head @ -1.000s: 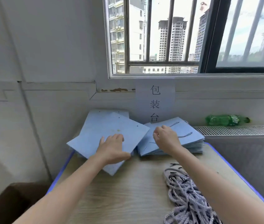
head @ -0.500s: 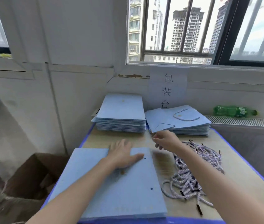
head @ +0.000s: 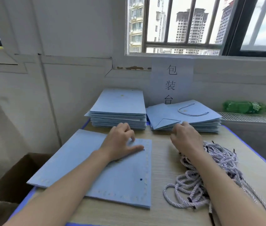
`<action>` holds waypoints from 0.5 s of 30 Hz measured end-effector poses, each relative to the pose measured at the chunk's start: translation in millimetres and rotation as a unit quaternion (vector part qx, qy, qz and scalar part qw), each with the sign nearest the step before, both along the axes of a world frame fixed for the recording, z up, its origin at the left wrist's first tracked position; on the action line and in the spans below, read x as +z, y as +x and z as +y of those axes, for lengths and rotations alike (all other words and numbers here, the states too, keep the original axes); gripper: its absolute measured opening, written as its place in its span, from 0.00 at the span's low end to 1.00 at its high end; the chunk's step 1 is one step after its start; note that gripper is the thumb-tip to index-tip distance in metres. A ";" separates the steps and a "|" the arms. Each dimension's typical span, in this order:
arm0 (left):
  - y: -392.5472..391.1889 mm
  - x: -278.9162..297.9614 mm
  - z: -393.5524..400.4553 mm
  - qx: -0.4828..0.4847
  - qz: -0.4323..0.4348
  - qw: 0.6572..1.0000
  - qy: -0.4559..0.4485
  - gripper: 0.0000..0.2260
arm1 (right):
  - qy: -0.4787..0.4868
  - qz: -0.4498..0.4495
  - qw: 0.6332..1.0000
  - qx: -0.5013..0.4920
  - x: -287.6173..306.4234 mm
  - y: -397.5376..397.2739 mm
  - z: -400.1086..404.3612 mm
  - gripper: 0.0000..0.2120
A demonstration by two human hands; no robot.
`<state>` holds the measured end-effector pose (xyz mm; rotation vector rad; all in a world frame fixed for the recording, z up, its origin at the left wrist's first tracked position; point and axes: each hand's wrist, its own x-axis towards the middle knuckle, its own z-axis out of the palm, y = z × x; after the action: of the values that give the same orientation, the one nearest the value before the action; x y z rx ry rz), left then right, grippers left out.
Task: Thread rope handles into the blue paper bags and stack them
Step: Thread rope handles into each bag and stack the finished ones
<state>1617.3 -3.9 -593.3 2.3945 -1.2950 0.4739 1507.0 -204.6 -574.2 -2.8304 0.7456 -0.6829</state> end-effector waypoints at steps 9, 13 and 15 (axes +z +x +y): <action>-15.6 -5.9 9.4 0.001 0.065 0.998 0.019 0.17 | 0.196 0.051 0.950 0.236 6.1 -7.3 10.7 0.08; -22.1 8.2 10.2 -0.063 0.196 0.974 -0.093 0.20 | 0.366 -0.026 0.863 0.347 18.9 -16.1 31.3 0.06; -29.0 12.0 7.5 -0.112 0.305 0.939 -0.111 0.18 | 0.379 -0.047 0.849 0.364 20.3 -17.2 37.8 0.07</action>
<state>1588.4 3.6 -581.3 1.9422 -1.1259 -0.1783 1489.8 -166.8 -553.9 -2.0516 -0.1186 -0.2849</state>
